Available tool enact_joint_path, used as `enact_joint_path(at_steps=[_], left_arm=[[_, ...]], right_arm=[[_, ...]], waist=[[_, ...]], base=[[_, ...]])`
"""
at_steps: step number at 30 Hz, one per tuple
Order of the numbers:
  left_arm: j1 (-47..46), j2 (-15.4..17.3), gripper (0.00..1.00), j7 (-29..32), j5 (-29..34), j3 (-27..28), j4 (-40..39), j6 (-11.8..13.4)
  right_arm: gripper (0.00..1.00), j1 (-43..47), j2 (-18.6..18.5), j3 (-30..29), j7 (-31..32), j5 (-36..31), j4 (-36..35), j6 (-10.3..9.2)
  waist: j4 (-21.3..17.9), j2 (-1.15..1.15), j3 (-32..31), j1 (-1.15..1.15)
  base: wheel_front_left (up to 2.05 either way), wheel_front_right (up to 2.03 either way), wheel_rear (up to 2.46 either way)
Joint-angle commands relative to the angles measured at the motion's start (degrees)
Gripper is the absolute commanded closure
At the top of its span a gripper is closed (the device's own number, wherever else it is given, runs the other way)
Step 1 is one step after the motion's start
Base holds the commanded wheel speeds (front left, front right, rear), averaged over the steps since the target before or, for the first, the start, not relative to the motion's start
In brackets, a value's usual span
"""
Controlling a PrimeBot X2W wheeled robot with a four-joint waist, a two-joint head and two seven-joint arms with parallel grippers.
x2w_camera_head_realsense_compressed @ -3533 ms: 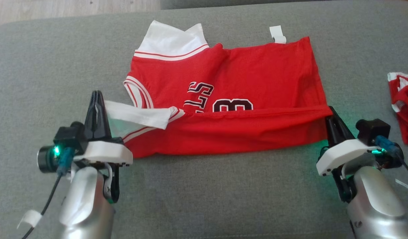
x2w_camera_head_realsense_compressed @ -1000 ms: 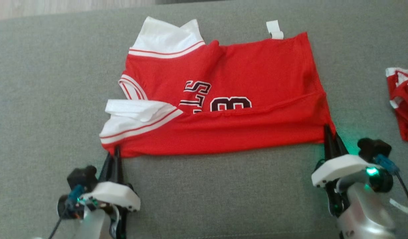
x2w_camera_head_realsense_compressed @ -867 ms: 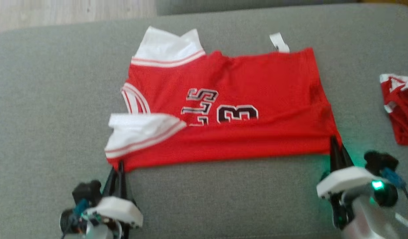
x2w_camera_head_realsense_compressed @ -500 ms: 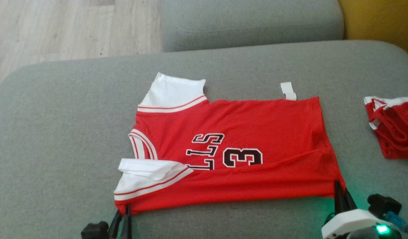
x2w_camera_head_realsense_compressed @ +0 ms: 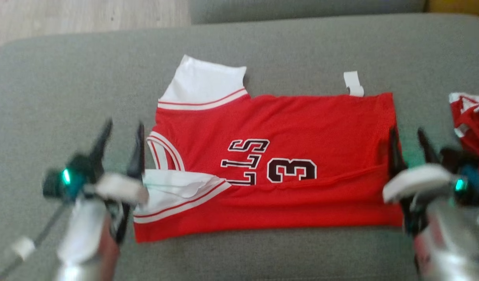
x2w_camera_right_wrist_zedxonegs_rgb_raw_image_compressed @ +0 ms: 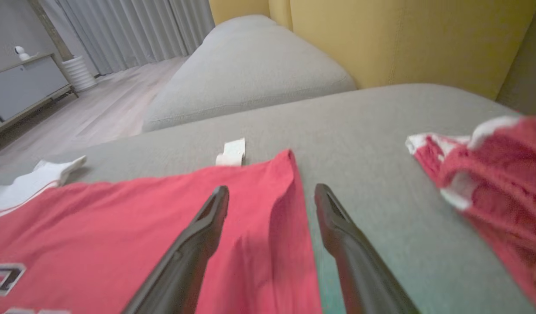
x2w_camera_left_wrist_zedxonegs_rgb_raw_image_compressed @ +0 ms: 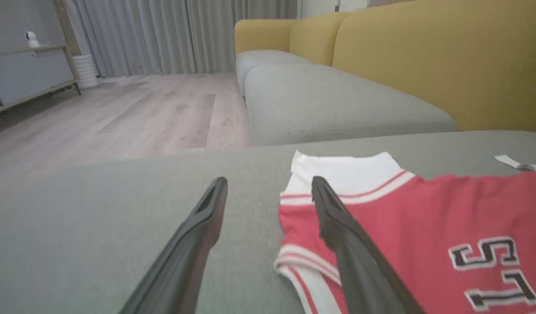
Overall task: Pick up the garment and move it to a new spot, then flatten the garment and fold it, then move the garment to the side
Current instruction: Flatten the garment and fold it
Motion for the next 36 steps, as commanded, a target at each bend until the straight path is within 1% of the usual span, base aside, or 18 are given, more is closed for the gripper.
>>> enact_joint_path(at_steps=[1, 3, 4, 9, 13, 19, 20, 21, 22, 25, 31, 34, 36], left_arm=[[-6.6, 2.4, 0.00, -0.3, 0.7, 0.9, 0.4, -0.6], [-11.4, 3.0, 0.00, -0.1, 0.2, 0.6, 2.6, -0.9], [-11.4, 3.0, 0.00, -0.1, 0.2, 0.6, 2.6, -0.9], [-20.4, 4.0, 0.00, 0.2, -0.2, -1.7, 7.2, -1.5], [-25.3, 4.5, 0.00, 1.0, -1.1, -4.5, 10.3, -1.7], [-30.5, 6.1, 0.00, 0.8, -4.9, -10.1, 12.9, -1.7], [-31.0, 6.4, 0.00, 0.7, -5.7, -10.8, 13.2, -1.7], [-31.4, 6.8, 0.00, 0.7, -6.4, -11.4, 13.5, -1.7], [-32.0, 7.5, 0.00, 0.4, -7.6, -12.4, 14.0, -1.7], [-32.3, 8.2, 0.00, 0.2, -9.4, -13.8, 14.5, -1.7], [-33.9, 9.6, 0.00, 0.1, -13.3, -16.5, 15.2, -1.7], [-35.0, 10.1, 0.00, 1.7, -17.4, -18.5, 14.6, -1.7], [-36.2, 11.2, 0.00, 3.8, -19.9, -21.1, 13.5, -1.7]], right_arm=[[0.00, -5.6, -1.8, 1.4, 1.0, -0.9, -0.3, -0.04], [0.00, -9.7, -2.8, 1.1, 2.2, -1.9, 1.5, -0.04], [0.00, -9.7, -2.8, 1.1, 2.2, -1.9, 1.5, -0.04], [0.00, -18.6, -4.5, 0.4, 5.4, -3.8, 6.5, -0.04], [0.00, -23.9, -5.6, 0.1, 7.3, -4.9, 10.4, -0.04], [0.00, -28.4, -6.0, 2.7, 11.6, -6.3, 15.9, -0.04], [0.42, -28.7, -5.8, 3.4, 12.0, -6.1, 16.5, -0.04], [0.64, -29.0, -5.7, 4.1, 12.5, -5.9, 17.1, -0.04], [1.00, -29.5, -5.8, 5.7, 12.9, -5.5, 17.7, -0.04], [1.00, -29.7, -6.3, 7.4, 12.9, -4.4, 18.2, -0.04], [1.00, -30.3, -7.4, 9.1, 9.9, -2.3, 17.5, -0.04], [1.00, -31.0, -7.2, 9.5, 7.7, -1.3, 16.7, -0.04], [1.00, -31.6, -6.8, 10.1, 6.7, -0.7, 16.2, -0.04]], waist=[[-0.3, 0.00, 3.5, -0.01], [-0.5, 0.00, 5.7, -0.01], [-0.5, 0.00, 5.7, -0.01], [-0.5, 0.00, 10.5, -0.01], [-0.2, 0.00, 13.9, -0.01], [0.0, 0.00, 16.9, -0.01], [0.0, 0.00, 17.1, -0.01], [-0.1, 0.00, 17.3, -0.01], [-0.4, 0.00, 17.3, -0.01], [-0.7, 0.00, 17.1, -0.01], [-1.6, 0.00, 16.9, -0.01], [-2.2, 0.00, 17.4, -0.01], [-2.6, 0.00, 18.2, -0.01]], base=[[0.00, 0.00, 0.00], [0.00, 0.00, 0.00], [0.00, 0.00, 0.00], [0.00, 0.00, 0.00], [0.00, 0.00, 0.00], [0.00, 0.00, 0.00], [0.00, 0.00, 0.00], [0.00, 0.00, 0.00], [0.00, 0.00, 0.00], [0.00, 0.00, 0.00], [0.00, 0.00, 0.00], [0.00, 0.00, 0.00], [0.00, 0.00, 0.00]])
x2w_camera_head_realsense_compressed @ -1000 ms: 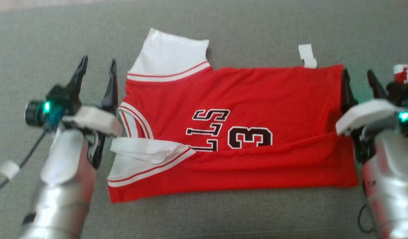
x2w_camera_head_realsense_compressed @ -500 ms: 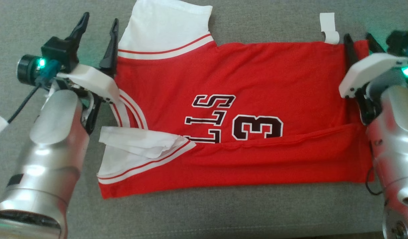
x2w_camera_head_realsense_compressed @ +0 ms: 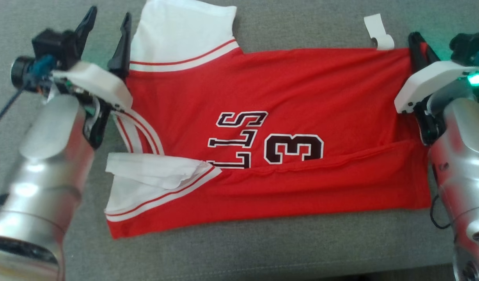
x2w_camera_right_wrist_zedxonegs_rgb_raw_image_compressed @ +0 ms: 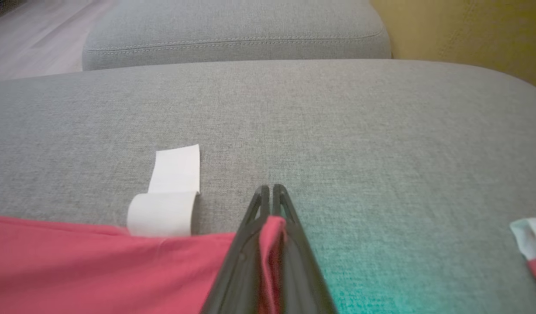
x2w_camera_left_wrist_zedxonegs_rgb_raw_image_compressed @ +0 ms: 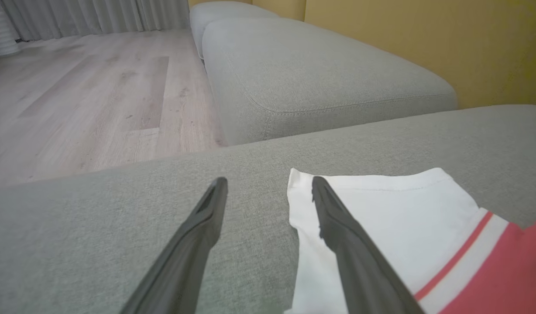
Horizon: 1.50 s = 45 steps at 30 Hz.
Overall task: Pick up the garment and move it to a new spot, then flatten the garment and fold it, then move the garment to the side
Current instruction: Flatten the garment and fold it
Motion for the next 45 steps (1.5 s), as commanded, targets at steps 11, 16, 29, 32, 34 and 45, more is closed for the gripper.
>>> enact_joint_path(at_steps=[11, 16, 29, 32, 34, 45], left_arm=[[-7.3, 10.8, 0.00, 11.2, -18.4, -10.2, -9.5, 0.1], [-8.8, 12.8, 0.00, 11.6, -21.1, -12.9, -9.2, 0.1], [-13.7, 13.4, 1.00, 10.2, -22.2, -20.1, -3.3, 0.1], [-15.1, 13.7, 1.00, 7.1, -21.4, -21.5, -3.2, 0.1], [-16.7, 13.7, 1.00, 2.9, -20.2, -21.4, -2.6, 0.1], [-21.8, 12.0, 1.00, -4.1, -13.1, -15.6, -4.6, 1.2]], right_arm=[[1.00, -4.8, 2.8, 5.1, -3.6, 3.4, -2.9, -0.04], [1.00, -5.9, 3.4, 6.7, -4.2, 4.5, -3.2, -0.04], [1.00, -7.4, 4.1, 10.8, -5.7, 7.4, -4.0, -0.04], [1.00, -7.5, 3.6, 10.6, -6.5, 7.8, -3.9, -0.04], [1.00, -7.6, 3.1, 10.3, -7.1, 7.7, -3.8, -0.04], [1.00, -10.3, 0.8, 3.8, -8.8, 1.8, -5.5, -0.04]], waist=[[-4.3, 0.00, 5.0, 0.00], [-5.9, 0.00, 6.3, 0.00], [-7.8, 0.00, 7.9, 0.00], [-6.9, 0.00, 7.4, 0.00], [-6.2, 0.00, 7.0, 0.00], [-1.8, 0.00, 3.9, 0.00]], base=[[0.00, 0.00, 0.00], [0.00, 0.00, 0.00], [0.00, 0.00, 0.00], [0.00, 0.00, 0.00], [0.00, 0.00, 0.00], [0.00, 0.00, 0.00]])
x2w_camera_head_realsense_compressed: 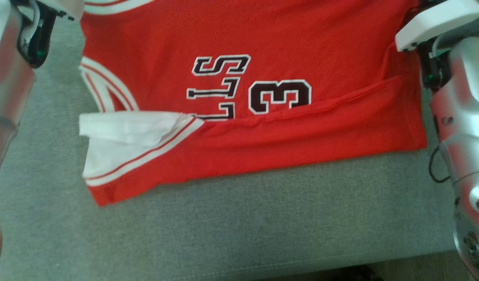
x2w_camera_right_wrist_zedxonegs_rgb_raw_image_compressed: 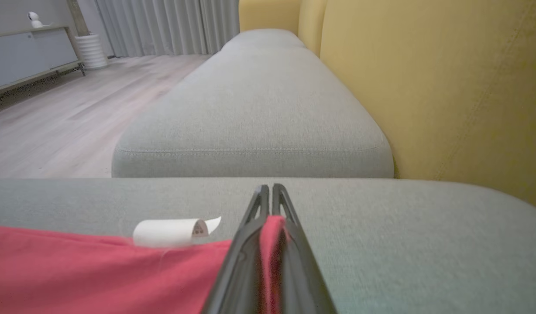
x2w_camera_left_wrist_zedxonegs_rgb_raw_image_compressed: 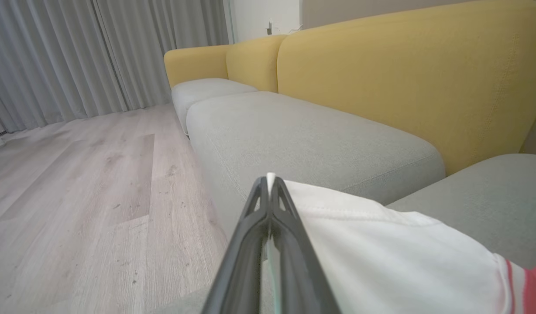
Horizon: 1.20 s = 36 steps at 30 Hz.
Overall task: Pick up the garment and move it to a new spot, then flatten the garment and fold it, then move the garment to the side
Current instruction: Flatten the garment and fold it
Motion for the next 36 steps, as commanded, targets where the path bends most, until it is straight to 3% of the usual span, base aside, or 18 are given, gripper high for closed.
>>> enact_joint_path(at_steps=[1, 6, 10, 16, 24, 28, 29, 30, 36], left_arm=[[-1.1, 2.0, 1.00, -0.5, 1.2, 3.2, -1.9, 0.6], [5.3, 0.7, 1.00, -0.5, 4.2, 7.2, -5.6, 0.4], [15.1, -0.8, 1.00, -0.5, 7.6, 13.3, -12.4, 0.2], [27.5, -3.3, 1.00, -0.5, 11.1, 20.1, -19.5, -0.1], [44.9, -8.9, 1.00, -0.5, 14.6, 29.5, -24.9, -0.4], [50.7, -11.0, 1.00, -0.5, 15.2, 30.5, -25.3, -0.5], [51.8, -11.5, 0.84, -0.5, 15.3, 30.8, -25.0, -0.5], [52.6, -11.9, 0.03, -0.5, 15.8, 31.5, -24.8, -0.5], [58.6, -15.9, 0.00, -0.5, 25.2, 39.3, -25.0, -0.3]], right_arm=[[1.00, 0.1, -0.5, -0.5, -0.6, -1.0, -2.4, -0.04], [1.00, 4.9, -0.7, -1.7, -0.6, -2.1, -7.3, -0.04], [1.00, 14.2, -1.7, -0.2, -0.6, -0.7, -14.9, -0.04], [1.00, 24.0, -2.7, -0.5, -0.6, 1.5, -19.6, -0.04], [1.00, 33.2, -1.5, -3.9, -0.7, 2.9, -22.2, -0.04], [0.98, 35.5, -0.4, -5.3, -0.7, 3.3, -21.2, -0.04], [0.74, 35.9, 0.0, -5.8, -0.7, 3.7, -20.2, -0.04], [0.02, 36.2, 0.3, -6.1, -0.7, 4.0, -19.4, -0.04], [0.00, 37.8, 1.6, -9.3, -0.7, 1.4, -19.1, -0.04]], waist=[[1.3, 0.00, -1.4, 0.00], [3.0, 0.00, -4.8, 0.00], [4.0, 0.00, -9.0, 0.00], [5.1, 0.00, -12.6, 0.00], [6.4, 0.00, -15.8, 0.00], [6.8, 0.00, -17.0, 0.00], [6.9, 0.00, -17.4, 0.00], [6.9, 0.00, -17.7, 0.00], [6.5, 0.00, -20.8, 0.00]], base=[[0.00, 0.00, 0.00], [0.00, 0.00, 0.00], [0.00, 0.00, 0.00], [0.00, 0.00, 0.00], [0.00, 0.00, 0.00], [0.00, 0.00, 0.00], [0.00, 0.00, 0.00], [0.00, 0.00, 0.00], [0.00, 0.00, 0.00]])
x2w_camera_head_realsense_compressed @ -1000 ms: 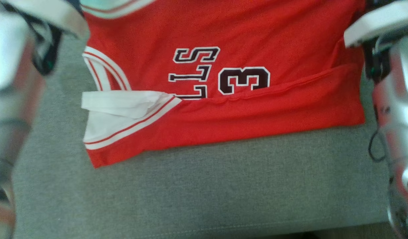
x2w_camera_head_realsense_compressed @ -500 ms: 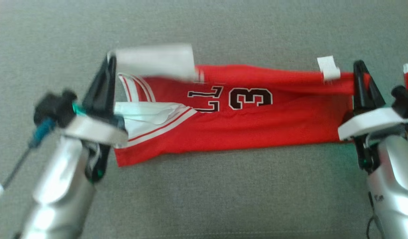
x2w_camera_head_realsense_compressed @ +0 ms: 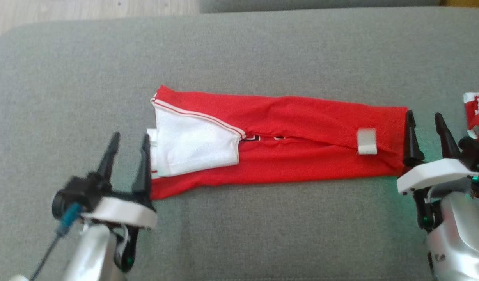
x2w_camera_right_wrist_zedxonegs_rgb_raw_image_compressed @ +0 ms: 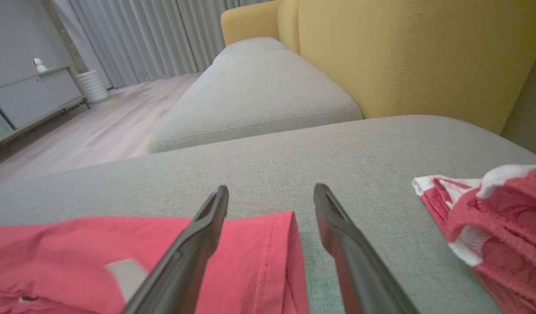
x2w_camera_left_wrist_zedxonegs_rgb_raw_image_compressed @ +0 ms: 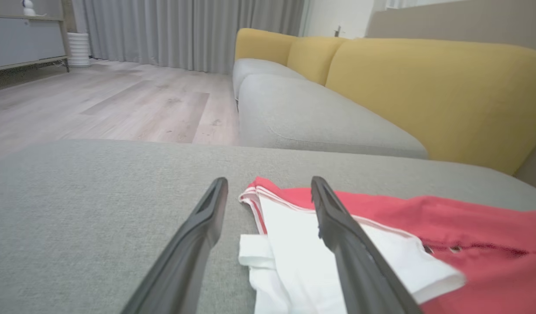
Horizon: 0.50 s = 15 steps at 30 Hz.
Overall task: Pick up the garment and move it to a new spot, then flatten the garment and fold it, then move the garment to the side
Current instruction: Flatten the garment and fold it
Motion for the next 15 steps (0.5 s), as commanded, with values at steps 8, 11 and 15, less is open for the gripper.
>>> enact_joint_path(at_steps=[8, 11, 15], left_arm=[[7.5, -3.6, 0.00, -0.3, 11.2, 9.3, -5.8, 3.9], [10.4, -4.5, 0.00, -0.3, 12.7, 10.2, -6.2, 3.9], [13.2, -5.2, 0.00, -0.3, 13.2, 11.1, -5.5, 3.9]], right_arm=[[0.00, 4.7, 3.9, -4.0, -0.6, -6.3, -4.0, -0.04], [0.00, 6.5, 4.6, -4.7, -0.6, -7.9, -4.4, -0.04], [0.00, 8.4, 5.2, -5.1, -0.6, -8.7, -4.4, -0.04]], waist=[[-0.6, -0.01, -5.2, 0.00], [-0.7, -0.01, -6.9, 0.00], [-0.7, -0.01, -8.2, 0.00]], base=[[0.00, 0.00, 0.00], [0.00, 0.00, 0.00], [0.00, 0.00, 0.00]])
